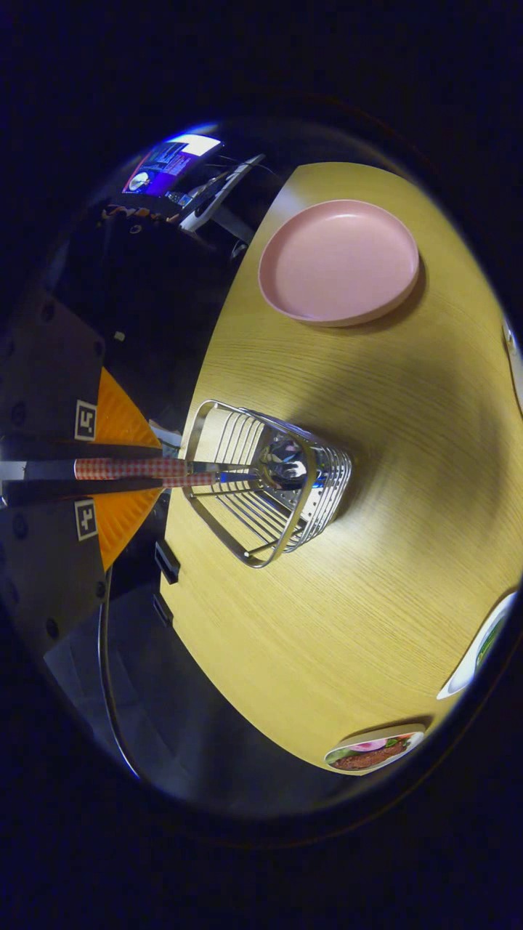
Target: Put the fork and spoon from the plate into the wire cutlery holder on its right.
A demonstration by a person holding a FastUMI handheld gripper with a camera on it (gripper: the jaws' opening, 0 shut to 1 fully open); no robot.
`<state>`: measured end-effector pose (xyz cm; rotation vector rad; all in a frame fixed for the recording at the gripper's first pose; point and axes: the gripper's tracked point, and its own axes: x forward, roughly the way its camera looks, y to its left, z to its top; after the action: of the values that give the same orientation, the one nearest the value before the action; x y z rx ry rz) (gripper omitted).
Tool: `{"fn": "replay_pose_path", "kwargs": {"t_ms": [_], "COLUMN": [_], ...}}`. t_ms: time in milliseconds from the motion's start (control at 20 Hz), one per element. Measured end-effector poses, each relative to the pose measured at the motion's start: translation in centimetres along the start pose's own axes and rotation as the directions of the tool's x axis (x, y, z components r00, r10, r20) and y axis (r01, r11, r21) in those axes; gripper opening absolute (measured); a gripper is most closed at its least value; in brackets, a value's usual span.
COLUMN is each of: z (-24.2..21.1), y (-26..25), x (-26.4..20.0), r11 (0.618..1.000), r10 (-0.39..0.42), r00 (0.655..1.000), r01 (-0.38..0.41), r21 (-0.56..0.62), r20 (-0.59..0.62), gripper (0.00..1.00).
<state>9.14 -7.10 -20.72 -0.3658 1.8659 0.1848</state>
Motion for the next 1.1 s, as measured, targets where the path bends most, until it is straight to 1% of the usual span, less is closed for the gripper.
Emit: {"fn": "replay_pose_path", "kwargs": {"t_ms": [50,200,350,400,450,500,550,600,650,750,850,900,1100], "z": [-0.1,0.3,0.0,-0.2,-0.2,-0.3,-0.3,-0.4,-0.4,-1.0,-1.1,-1.6,-3.1], "y": [-0.2,-0.4,-0.1,-0.2,-0.1,-0.2,-0.2,-0.2,-0.3,-0.5,-0.4,-0.1,1.3], "x": [-0.1,0.1,-0.7,-1.1,-1.7,-2.1,-2.5,-3.1,-3.5,-4.6,-6.0,-6.7,-9.3], "r11": [1.0,1.0,0.998,0.997,0.997,0.997,0.996,0.995,0.994,0.993,0.992,0.991,0.981], "r10": [0.002,0.029,0.069,0.073,0.08,0.081,0.088,0.087,0.078,0.057,0.01,-0.005,-0.096], "r00": [1.0,0.996,0.978,0.967,0.953,0.933,0.906,0.876,0.839,0.751,0.65,0.594,0.376], "r01": [-0.002,-0.029,-0.066,-0.068,-0.075,-0.077,-0.09,-0.099,-0.105,-0.111,-0.105,-0.106,-0.121], "r21": [0.001,-0.004,-0.024,-0.029,-0.03,-0.025,-0.014,0.0,0.019,0.042,0.077,0.084,0.152], "r20": [0.003,0.08,0.198,0.243,0.293,0.35,0.413,0.475,0.539,0.658,0.76,0.804,0.922], "gripper": [0.18,0.21,0.5,0.62,0.74,0.81,0.89,0.93,0.99,0.97,0.97,0.98,1.0]}}
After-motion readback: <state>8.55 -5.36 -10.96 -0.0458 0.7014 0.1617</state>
